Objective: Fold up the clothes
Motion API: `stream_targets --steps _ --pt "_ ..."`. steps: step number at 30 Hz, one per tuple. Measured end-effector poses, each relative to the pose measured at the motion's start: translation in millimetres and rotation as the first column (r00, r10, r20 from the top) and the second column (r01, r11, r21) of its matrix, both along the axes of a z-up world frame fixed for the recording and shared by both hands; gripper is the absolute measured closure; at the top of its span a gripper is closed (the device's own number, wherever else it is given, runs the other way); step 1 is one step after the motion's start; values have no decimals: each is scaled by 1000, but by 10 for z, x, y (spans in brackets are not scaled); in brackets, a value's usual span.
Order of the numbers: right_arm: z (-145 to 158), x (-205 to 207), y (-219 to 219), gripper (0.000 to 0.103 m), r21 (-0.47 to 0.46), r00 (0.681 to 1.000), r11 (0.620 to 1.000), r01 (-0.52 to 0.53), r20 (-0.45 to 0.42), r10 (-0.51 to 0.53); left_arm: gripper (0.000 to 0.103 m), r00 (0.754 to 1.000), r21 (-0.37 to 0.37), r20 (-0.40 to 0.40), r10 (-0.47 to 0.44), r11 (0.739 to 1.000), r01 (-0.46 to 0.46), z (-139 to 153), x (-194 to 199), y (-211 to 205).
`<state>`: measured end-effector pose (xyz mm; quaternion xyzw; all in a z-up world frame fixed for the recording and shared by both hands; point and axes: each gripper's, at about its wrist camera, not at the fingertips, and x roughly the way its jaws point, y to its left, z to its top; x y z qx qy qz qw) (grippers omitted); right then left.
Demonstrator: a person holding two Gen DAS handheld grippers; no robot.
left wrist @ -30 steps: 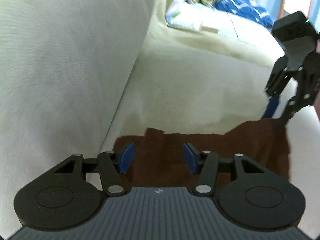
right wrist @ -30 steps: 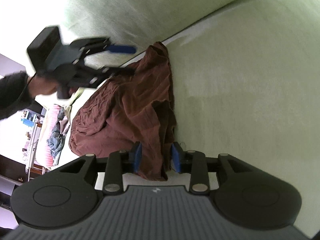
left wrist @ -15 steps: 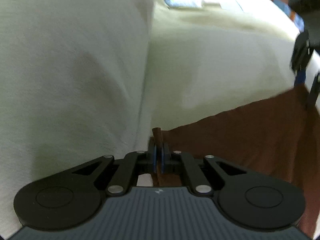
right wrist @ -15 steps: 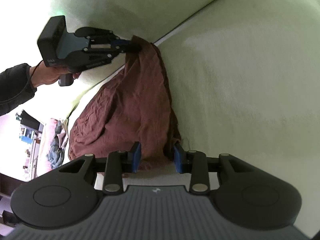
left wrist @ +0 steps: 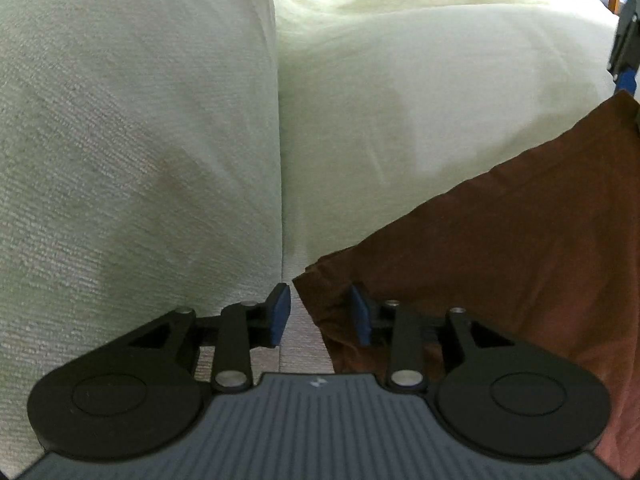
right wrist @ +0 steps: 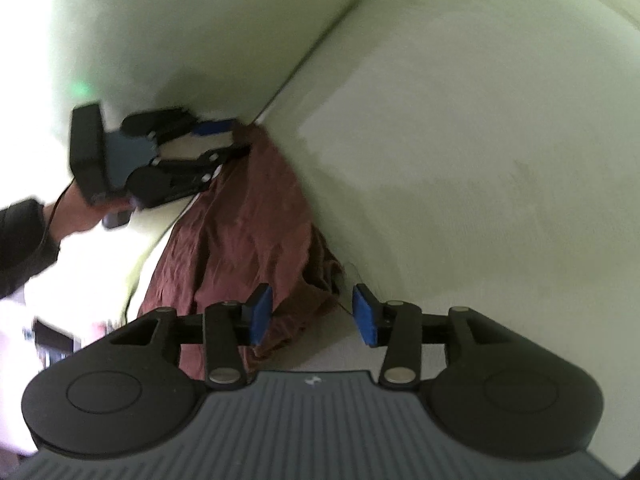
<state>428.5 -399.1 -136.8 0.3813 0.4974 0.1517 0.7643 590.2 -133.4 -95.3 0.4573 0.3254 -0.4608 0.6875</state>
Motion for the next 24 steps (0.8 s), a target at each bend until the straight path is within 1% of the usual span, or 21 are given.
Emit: stream_targets --steps 2,3,4,8,10,12,14,17,20,24 --pt "-49 -88 23 62 36 997 997 72 -9 -72 60 1000 2 2 -4 1000 4 -12 -12 -13" --pt "-48 -115 13 62 45 996 995 89 -7 -89 61 1000 4 -4 -2 1000 2 -11 -18 -33" --pt "-63 -134 31 62 56 994 992 109 1 -109 64 1000 6 -15 -3 1000 3 -7 -18 -51" --pt "-122 -111 118 62 104 986 981 165 22 -168 67 998 22 -38 -44 999 45 27 -45 -90" --pt "-119 -95 146 61 114 983 977 179 25 -183 68 997 37 -43 -68 997 69 26 -73 -111" --pt "-114 -95 166 61 114 980 975 191 28 -196 68 996 42 -68 -58 997 61 18 -35 -145" --pt "-124 -92 182 62 112 979 974 199 29 -203 65 996 46 -80 -43 998 47 14 -9 -188" --pt "-113 -91 204 62 105 976 972 211 29 -215 60 997 55 -67 -34 998 38 3 -34 -231" --pt "-80 -121 226 62 93 974 971 219 31 -223 59 998 67 -61 -16 998 21 -2 -55 -276" --pt "-79 -134 235 62 87 976 974 209 47 -213 60 995 139 -99 17 990 -3 2 -34 -457"
